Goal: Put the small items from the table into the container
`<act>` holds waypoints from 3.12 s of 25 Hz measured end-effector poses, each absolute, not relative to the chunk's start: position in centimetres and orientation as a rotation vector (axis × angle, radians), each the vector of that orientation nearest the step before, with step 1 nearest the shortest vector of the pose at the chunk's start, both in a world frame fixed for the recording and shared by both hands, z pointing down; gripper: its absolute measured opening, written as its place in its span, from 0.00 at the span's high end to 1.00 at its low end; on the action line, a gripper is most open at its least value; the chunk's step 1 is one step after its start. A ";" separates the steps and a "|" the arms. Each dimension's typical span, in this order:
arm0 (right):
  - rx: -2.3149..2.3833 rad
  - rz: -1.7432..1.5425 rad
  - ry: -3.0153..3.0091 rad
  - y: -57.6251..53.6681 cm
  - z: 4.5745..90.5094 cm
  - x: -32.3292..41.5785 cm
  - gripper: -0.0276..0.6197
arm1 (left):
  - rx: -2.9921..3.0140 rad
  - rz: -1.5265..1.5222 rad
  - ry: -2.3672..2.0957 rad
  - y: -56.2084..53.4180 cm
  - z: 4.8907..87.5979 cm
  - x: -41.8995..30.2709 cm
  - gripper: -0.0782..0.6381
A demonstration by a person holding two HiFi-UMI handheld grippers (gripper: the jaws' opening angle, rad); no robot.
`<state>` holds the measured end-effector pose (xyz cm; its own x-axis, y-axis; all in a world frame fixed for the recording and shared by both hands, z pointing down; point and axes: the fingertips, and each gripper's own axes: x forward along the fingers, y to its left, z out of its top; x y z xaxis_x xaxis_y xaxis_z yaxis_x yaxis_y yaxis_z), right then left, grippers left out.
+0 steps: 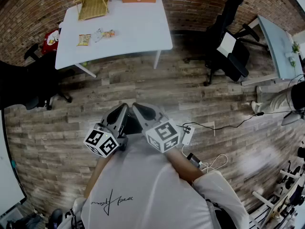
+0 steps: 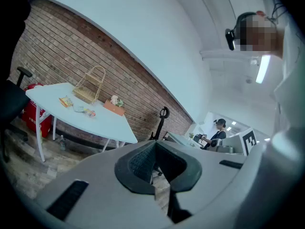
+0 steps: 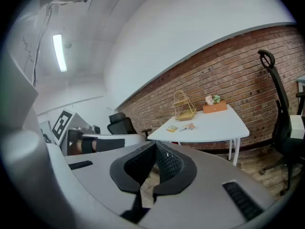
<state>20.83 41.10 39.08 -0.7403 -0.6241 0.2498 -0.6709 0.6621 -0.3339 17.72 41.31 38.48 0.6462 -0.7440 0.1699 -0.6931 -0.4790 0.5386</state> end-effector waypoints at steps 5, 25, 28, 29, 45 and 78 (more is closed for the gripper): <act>1.093 0.616 -2.762 41.5 38.7 20.9 0.93 | 2.287 -0.098 -1.112 41.9 38.4 17.9 0.88; 1.087 0.652 -2.688 40.5 39.6 18.6 0.93 | 2.248 0.005 -1.358 40.2 39.2 13.5 0.88; 1.067 0.638 -2.694 39.8 39.3 17.1 0.93 | 2.246 0.011 -1.387 39.5 39.2 12.2 0.88; 1.067 0.632 -2.697 39.5 39.2 16.5 0.93 | 2.248 0.020 -1.400 39.2 39.1 11.7 0.88; 1.171 0.480 -2.519 32.0 39.2 12.9 0.92 | 2.167 0.011 -1.587 32.3 39.2 4.8 0.88; 1.177 0.398 -2.587 22.2 37.4 -1.0 0.92 | 2.268 -0.071 -1.518 22.5 37.1 -8.3 0.88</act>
